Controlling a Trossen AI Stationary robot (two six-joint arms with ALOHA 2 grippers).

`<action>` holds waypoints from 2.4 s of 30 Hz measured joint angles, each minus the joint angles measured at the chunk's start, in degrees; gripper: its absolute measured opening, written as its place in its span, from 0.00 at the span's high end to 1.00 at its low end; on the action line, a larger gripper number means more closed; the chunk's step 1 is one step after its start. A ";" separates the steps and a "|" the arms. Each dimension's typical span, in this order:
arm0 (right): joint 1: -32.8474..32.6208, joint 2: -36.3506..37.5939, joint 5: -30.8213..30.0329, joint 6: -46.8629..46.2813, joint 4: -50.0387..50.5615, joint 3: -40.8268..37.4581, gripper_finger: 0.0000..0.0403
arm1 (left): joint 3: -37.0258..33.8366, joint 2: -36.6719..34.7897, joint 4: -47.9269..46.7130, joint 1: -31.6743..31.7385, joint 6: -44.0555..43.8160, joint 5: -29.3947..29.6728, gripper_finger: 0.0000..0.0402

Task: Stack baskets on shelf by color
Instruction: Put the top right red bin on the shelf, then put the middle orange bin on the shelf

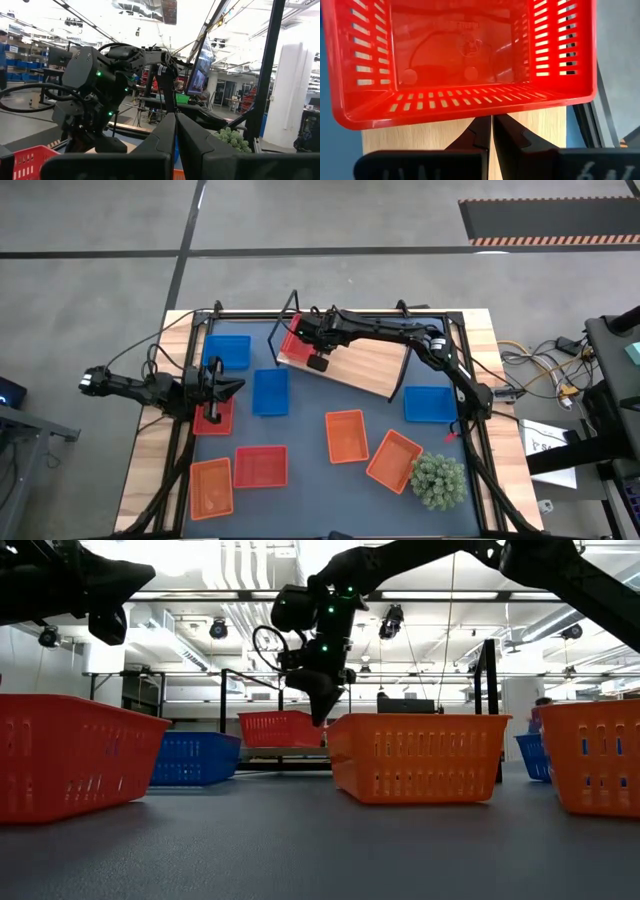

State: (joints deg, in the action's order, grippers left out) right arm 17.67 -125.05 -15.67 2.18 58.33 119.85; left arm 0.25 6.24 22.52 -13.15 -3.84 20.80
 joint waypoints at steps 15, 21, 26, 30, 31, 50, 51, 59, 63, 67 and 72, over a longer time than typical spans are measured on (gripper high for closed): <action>-10.85 7.34 9.48 0.17 10.38 1.54 0.98 | 0.00 0.15 0.00 -0.02 0.20 0.00 1.00; -20.44 10.80 10.76 2.43 9.34 -0.95 0.98 | 0.00 0.11 0.00 0.00 0.11 0.00 1.00; -27.42 14.02 10.65 2.40 3.67 -6.31 0.98 | 0.00 0.11 -0.02 -0.01 0.07 0.00 1.00; -32.05 17.89 8.57 2.38 -5.02 -14.29 0.98 | 0.00 0.14 0.01 0.00 0.03 0.00 1.00; -33.02 19.11 7.81 2.42 -7.67 -16.86 0.98 | 0.00 0.12 0.03 0.00 0.02 0.00 1.00; -43.22 33.59 -1.52 1.62 -50.48 -55.47 0.98 | 0.00 2.44 6.02 -0.02 -0.28 -0.59 1.00; -43.55 33.75 -1.51 1.39 -51.84 -56.58 0.98 | 0.00 2.55 5.86 -0.02 -0.28 -0.65 1.00; -44.84 33.85 -0.99 -6.78 -53.11 -59.54 0.95 | 0.00 3.51 5.78 -0.02 -0.28 -0.81 1.00; -44.87 33.81 1.03 -12.72 -44.91 -56.14 0.83 | 0.00 3.52 5.70 -0.02 -0.28 -0.81 1.00; -45.00 32.80 1.09 -16.52 -36.43 -51.15 0.68 | 0.00 3.53 5.66 -0.01 -0.28 -0.82 1.00; -44.92 28.61 2.75 -18.24 -30.04 -45.43 0.52 | 0.00 3.76 5.62 0.00 -0.28 -0.83 1.00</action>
State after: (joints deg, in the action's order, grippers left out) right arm -27.24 -96.45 -12.92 -16.06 28.30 74.42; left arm 0.25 10.00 28.14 -13.15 -4.12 19.97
